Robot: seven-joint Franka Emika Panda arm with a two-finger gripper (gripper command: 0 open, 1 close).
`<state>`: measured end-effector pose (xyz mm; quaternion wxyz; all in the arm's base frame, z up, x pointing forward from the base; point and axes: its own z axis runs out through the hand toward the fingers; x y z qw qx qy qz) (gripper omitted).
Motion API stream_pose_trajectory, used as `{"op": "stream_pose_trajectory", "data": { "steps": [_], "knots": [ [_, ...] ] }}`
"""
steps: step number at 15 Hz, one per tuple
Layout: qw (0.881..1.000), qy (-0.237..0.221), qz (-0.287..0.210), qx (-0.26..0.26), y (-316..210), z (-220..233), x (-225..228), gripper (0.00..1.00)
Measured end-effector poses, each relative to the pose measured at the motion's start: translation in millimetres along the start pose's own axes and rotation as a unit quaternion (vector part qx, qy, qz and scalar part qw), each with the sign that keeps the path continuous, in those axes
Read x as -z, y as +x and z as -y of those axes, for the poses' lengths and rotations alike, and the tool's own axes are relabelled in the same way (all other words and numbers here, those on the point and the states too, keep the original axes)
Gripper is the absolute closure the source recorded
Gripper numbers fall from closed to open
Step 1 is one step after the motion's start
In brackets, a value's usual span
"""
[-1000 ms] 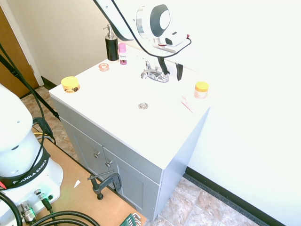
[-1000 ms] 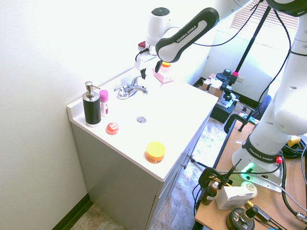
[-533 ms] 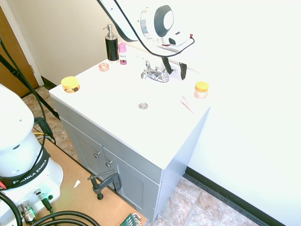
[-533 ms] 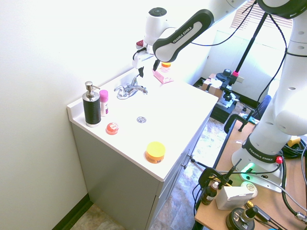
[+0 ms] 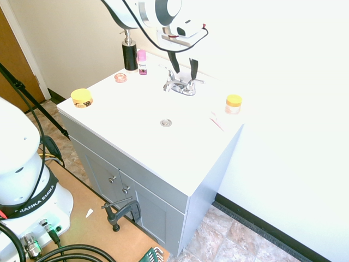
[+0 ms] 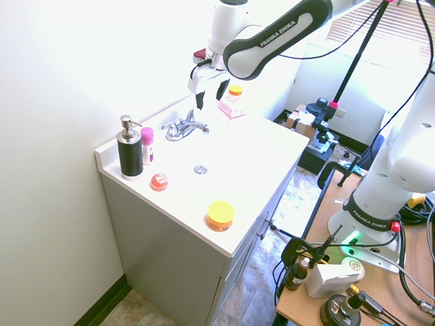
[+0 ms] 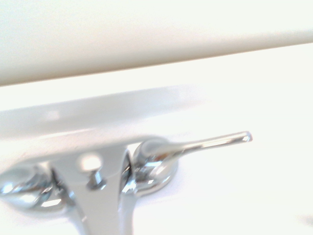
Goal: Turn off the cold water
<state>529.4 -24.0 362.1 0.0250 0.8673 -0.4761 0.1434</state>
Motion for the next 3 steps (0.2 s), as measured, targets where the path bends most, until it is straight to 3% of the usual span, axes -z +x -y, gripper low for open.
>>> {"op": "stream_pose_trajectory", "data": {
  "steps": [3],
  "knots": [
    [1.000, -0.002, 0.018, 0.012, -36.2, -16.4, 28.4, 0.00]
  ]
}}
